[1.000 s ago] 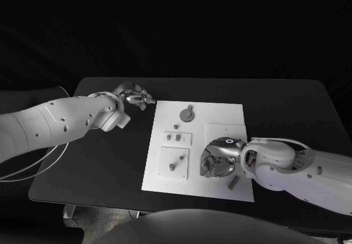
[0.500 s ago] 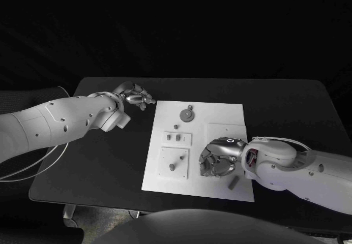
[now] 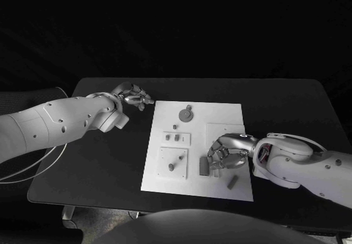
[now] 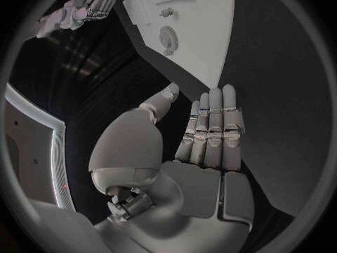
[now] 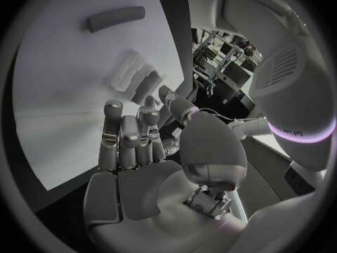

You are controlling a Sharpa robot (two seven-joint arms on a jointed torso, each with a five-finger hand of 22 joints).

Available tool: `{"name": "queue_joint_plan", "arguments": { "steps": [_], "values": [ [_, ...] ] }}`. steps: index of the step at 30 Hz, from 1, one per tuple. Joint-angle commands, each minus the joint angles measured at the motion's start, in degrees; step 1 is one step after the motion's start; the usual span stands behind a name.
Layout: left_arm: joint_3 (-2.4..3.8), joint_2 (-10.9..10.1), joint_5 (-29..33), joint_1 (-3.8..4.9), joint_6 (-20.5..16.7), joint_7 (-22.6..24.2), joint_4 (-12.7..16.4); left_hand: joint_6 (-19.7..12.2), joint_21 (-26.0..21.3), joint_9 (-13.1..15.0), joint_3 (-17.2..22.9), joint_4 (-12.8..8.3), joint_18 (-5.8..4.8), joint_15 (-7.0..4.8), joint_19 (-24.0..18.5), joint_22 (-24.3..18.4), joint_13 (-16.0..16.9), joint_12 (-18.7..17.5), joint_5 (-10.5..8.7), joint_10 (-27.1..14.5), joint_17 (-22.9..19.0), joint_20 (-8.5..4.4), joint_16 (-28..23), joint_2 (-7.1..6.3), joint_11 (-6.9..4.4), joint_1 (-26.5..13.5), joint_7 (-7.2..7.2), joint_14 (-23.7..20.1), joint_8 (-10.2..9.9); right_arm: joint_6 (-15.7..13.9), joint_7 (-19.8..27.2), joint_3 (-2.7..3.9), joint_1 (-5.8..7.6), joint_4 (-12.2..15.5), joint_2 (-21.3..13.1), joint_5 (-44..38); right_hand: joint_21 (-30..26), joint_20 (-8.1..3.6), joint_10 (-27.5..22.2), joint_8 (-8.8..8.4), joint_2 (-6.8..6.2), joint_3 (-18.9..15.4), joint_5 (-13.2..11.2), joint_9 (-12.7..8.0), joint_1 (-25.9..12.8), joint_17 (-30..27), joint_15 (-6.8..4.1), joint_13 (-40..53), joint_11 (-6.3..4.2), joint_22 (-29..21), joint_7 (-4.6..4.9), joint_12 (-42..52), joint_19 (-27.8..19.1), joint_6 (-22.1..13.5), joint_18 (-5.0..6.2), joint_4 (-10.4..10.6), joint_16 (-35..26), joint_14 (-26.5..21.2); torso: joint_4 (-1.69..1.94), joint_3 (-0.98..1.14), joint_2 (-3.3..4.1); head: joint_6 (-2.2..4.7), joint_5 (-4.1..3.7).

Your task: Assemble the parts on the task board

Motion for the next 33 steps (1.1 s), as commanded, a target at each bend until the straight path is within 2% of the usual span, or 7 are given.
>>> {"name": "queue_joint_plan", "arguments": {
  "steps": [1,4,7,10,13,21,33],
  "values": [
    [0.00,0.1,-0.2,0.03,0.5,0.3,0.1,-0.5,-0.3,-0.1,0.0,0.4,0.61,0.01,0.2,0.1,0.0,-0.2,0.07,-0.1,0.1,-0.04,-0.4,0.04,0.16,-0.2,-0.06,0.5,0.3,2.5,-3.1,0.04,1.07,0.0,-1.5,11.0,-0.4,0.28,-0.4,-0.51,0.15,-0.3,0.1,-0.4,-2.4,-0.2,0.06,-0.1,0.22,0.4,0.40,0.4,-0.2,-0.4,0.95,1.9,-0.5,-0.6,-0.04,-0.06,-0.02,0.00,-0.32],
    [-0.01,0.1,-0.1,0.04,0.5,0.3,0.2,-0.4,-0.3,-0.1,0.0,0.4,0.61,0.01,0.2,0.1,0.0,-0.2,0.07,-0.1,0.1,-0.04,-0.4,0.03,0.16,-0.2,-0.06,0.5,0.3,7.9,-9.4,0.03,2.18,0.3,-2.8,14.2,-1.1,0.52,-1.3,-1.10,0.72,-0.6,-1.0,-1.0,-5.8,-0.4,0.27,-0.4,0.43,0.2,0.63,0.0,-1.0,-1.0,0.95,4.8,-1.1,-1.3,-0.03,-0.08,-0.03,0.00,-0.60],
    [-0.01,0.1,-0.1,0.04,0.5,0.3,0.3,-0.4,-0.4,-0.1,-0.1,0.4,0.61,0.01,0.3,0.1,0.0,-0.2,0.07,-0.1,0.1,-0.04,-0.4,0.02,0.15,-0.2,-0.06,0.5,0.3,13.4,-14.2,0.01,2.57,0.4,-3.8,16.2,-1.6,0.77,-1.9,-1.50,2.99,-0.8,-1.2,-1.5,-10.3,-0.6,0.45,-0.9,0.57,0.0,0.77,-0.4,-1.6,-1.4,0.95,9.5,-1.5,-1.7,-0.03,-0.08,-0.04,0.00,-0.82],
    [-0.02,0.1,-0.1,0.04,0.5,0.3,0.3,-0.4,-0.4,-0.1,-0.1,0.5,0.60,0.01,0.3,0.1,0.0,-0.2,0.07,-0.1,0.1,-0.04,-0.4,0.01,0.15,-0.3,-0.07,0.5,0.3,19.4,-20.8,0.00,2.64,0.3,-4.7,19.8,-1.8,0.62,-2.6,-1.69,6.46,-0.2,0.3,-1.8,-10.7,-0.8,0.33,-1.6,0.44,0.1,0.66,-1.4,-2.1,-1.4,0.95,10.2,-2.0,-2.1,-0.02,-0.05,-0.01,0.00,-1.03],
    [-0.03,0.0,-0.1,0.04,0.4,0.3,0.3,-0.4,-0.4,-0.1,-0.1,0.5,0.60,0.01,0.3,0.1,0.0,-0.2,0.07,-0.1,0.2,-0.04,-0.5,-0.02,0.14,-0.4,-0.07,0.6,0.3,24.6,-26.0,-0.04,2.64,0.1,-5.4,25.4,-2.7,0.86,-2.6,-2.37,7.61,-0.7,0.6,-2.9,-12.9,-1.6,0.31,-3.5,0.46,-0.3,0.77,-3.6,-2.9,-1.9,0.95,11.4,-3.7,-2.3,-0.07,0.01,0.00,0.00,-1.26],
    [-0.07,0.4,-0.1,0.04,0.4,0.2,0.3,-0.3,-0.4,-0.1,-0.1,0.6,0.61,0.01,0.3,0.2,0.0,-0.2,0.08,-0.1,0.2,-0.04,-0.5,-0.01,0.13,-0.4,-0.09,0.6,0.4,25.5,-30.2,-0.11,2.63,2.1,-7.2,26.3,-3.6,1.23,-2.3,-3.52,9.08,-1.5,0.3,-4.9,-15.3,-2.1,0.81,-4.9,0.96,-0.7,1.26,-5.3,-3.5,-3.0,0.95,10.9,-5.1,-2.3,-0.09,0.07,-0.02,0.18,-2.15],
    [-0.45,0.3,-0.1,0.04,0.4,0.3,0.5,-0.3,-0.4,-0.1,-0.2,0.7,0.62,0.01,0.3,0.2,0.1,-0.2,0.07,0.0,0.3,-0.05,-0.5,-0.10,0.12,-0.5,-0.12,0.6,0.4,25.4,-32.7,-0.16,2.49,3.0,-7.2,22.3,-3.3,1.08,-1.4,-2.50,7.96,-2.2,-0.6,-6.0,-18.3,-1.4,1.16,-4.6,0.30,-0.4,0.55,-4.9,-3.3,-0.5,0.95,11.1,-4.5,-1.8,-0.02,0.05,0.03,0.30,-2.27]
  ]
}}
